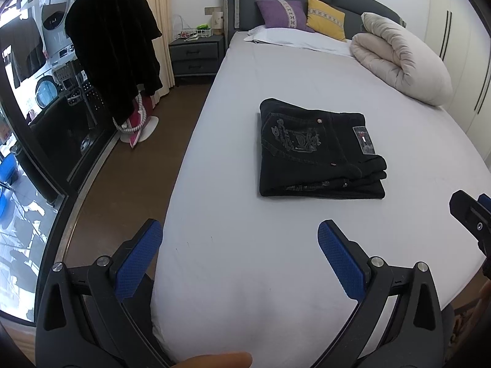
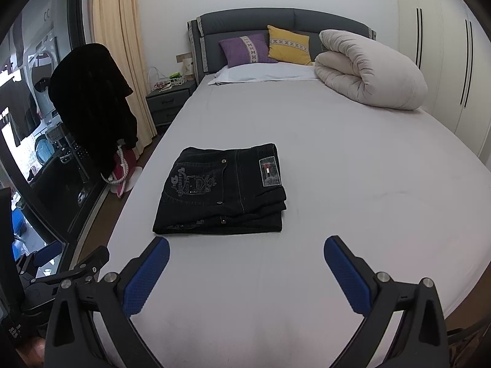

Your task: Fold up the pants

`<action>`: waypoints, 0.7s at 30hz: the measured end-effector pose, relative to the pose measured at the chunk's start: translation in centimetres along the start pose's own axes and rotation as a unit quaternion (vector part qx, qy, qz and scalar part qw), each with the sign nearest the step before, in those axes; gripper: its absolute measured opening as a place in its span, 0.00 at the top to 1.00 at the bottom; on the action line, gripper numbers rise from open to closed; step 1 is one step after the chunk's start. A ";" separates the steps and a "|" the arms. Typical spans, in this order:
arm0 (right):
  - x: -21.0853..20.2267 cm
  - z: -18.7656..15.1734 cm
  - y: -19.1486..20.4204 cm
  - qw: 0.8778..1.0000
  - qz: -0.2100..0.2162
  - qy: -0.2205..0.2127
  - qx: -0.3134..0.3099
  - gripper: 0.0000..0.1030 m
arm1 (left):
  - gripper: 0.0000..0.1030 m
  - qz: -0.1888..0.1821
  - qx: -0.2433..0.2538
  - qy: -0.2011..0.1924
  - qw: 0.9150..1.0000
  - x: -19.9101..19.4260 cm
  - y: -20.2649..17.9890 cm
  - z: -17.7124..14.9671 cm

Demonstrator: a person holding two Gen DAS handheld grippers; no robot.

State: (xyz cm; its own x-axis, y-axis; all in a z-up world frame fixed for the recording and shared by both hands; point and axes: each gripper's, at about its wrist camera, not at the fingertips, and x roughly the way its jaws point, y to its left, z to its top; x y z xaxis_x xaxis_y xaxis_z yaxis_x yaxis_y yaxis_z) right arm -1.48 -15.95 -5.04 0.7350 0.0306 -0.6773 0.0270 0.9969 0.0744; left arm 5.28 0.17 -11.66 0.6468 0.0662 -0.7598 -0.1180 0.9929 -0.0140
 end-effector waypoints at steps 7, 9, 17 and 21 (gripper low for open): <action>0.2 0.0 0.2 1.000 0.000 0.005 -0.001 0.00 | 0.00 0.000 -0.004 0.005 1.000 0.2 0.0 -0.4; 0.3 -0.1 0.3 1.000 -0.001 0.006 -0.001 0.00 | 0.00 0.000 -0.005 0.006 1.000 0.2 0.0 -0.5; 0.5 -0.2 0.3 1.000 -0.002 0.008 -0.001 0.00 | 0.00 0.000 -0.006 0.008 1.000 0.2 0.1 -0.6; 0.6 -0.3 0.3 1.000 -0.001 0.010 -0.001 0.00 | 0.00 0.000 -0.007 0.009 1.000 0.3 0.1 -0.7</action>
State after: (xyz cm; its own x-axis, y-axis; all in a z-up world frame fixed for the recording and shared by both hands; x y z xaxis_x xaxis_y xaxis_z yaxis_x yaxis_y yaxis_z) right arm -1.22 -15.58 -5.67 0.7208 0.0309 -0.6924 0.0266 0.9970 0.0722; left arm 4.95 0.25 -12.32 0.6332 0.0645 -0.7713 -0.1283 0.9915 -0.0224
